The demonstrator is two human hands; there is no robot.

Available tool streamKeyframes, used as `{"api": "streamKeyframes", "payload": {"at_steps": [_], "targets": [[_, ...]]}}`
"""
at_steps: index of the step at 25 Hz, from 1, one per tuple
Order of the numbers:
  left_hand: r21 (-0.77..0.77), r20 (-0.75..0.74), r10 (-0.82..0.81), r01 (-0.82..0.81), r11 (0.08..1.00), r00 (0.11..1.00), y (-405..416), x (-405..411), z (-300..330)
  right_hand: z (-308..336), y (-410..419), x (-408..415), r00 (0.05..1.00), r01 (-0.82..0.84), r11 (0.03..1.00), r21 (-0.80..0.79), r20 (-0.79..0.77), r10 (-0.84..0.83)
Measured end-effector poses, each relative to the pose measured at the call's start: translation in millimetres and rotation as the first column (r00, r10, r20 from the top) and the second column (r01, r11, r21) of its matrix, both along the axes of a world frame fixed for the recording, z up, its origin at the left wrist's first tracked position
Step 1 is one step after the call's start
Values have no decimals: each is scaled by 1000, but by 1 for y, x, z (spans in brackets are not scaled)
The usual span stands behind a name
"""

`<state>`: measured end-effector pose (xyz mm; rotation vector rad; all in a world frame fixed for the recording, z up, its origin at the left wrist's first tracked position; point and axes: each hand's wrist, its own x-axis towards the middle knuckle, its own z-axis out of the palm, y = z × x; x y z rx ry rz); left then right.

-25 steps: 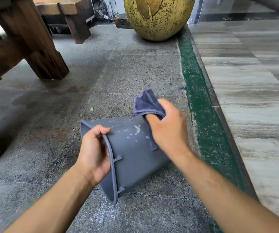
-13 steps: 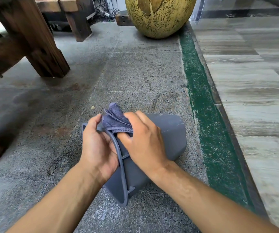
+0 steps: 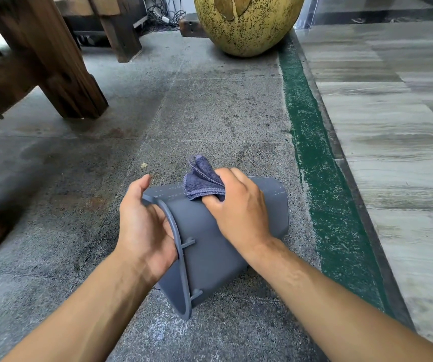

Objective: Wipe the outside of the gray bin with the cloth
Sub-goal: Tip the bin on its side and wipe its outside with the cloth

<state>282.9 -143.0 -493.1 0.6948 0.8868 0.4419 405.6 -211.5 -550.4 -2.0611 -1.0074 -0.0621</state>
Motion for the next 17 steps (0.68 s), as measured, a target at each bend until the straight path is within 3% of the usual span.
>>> {"api": "streamKeyframes", "payload": {"at_steps": [17], "targets": [[6,-35,-10,10,1000,999,14,-5,1,-19,-2,38,992,121,989,-89,-9,-122]]}}
